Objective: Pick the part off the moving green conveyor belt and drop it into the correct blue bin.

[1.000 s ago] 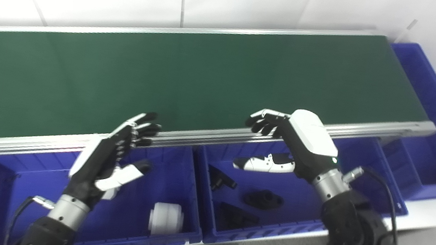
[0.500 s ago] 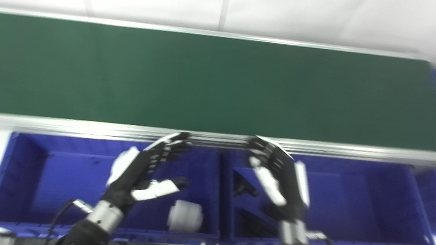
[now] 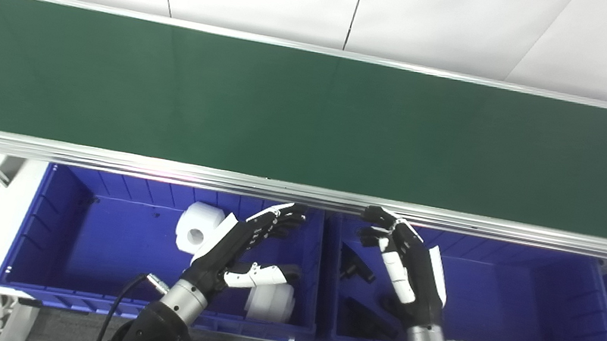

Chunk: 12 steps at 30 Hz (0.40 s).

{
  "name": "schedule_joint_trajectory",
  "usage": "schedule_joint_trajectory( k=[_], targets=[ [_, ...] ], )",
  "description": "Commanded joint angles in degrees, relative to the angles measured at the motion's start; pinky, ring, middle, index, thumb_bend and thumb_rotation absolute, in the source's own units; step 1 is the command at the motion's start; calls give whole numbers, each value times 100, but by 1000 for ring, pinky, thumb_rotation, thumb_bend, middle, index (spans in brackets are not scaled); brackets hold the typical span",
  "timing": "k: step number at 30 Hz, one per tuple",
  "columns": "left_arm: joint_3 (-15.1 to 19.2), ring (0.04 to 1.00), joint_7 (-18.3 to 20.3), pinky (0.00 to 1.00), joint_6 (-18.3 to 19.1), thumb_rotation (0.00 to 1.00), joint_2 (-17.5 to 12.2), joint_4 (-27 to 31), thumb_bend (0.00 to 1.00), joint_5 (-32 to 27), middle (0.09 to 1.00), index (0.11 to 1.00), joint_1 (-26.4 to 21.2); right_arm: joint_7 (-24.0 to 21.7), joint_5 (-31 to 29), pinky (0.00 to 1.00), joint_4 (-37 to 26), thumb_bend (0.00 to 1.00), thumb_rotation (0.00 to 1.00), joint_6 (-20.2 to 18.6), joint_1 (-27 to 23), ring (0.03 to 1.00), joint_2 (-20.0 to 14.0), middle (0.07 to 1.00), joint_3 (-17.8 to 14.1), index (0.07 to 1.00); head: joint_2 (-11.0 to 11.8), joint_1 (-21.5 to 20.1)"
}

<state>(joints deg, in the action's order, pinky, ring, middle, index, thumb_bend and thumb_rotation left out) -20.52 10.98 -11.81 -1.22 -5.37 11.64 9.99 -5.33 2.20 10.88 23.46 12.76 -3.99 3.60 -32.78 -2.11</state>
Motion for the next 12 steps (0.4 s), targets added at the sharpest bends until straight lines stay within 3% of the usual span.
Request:
schedule_joint_trajectory(
  k=[1,8,10,11,12],
  targets=[
    [-30,846,-78,824,-298,620,66,34,681,27,843,844,-110,-112,-111,638,-31,691,898,328,-51,684,-43,757,66,752,45,11],
    [-36,845,-156,817,-489,630,92,-144,681,103,843,842,-125,-307,-71,690,189,723,963,345,-114,737,-232,783,228,792,255,67],
    [-38,841,-167,811,-534,625,100,-205,673,111,843,841,-124,-343,-50,712,257,735,970,344,-138,762,-283,801,282,802,372,107],
    [-38,840,-178,809,-614,623,109,-294,671,87,843,841,-133,-364,-48,717,304,739,971,344,-145,768,-308,805,311,804,588,177],
    [-36,836,-188,801,-701,613,117,-387,672,59,840,839,-144,-381,-52,729,347,746,969,345,-153,778,-329,811,339,808,661,204]
  ],
)
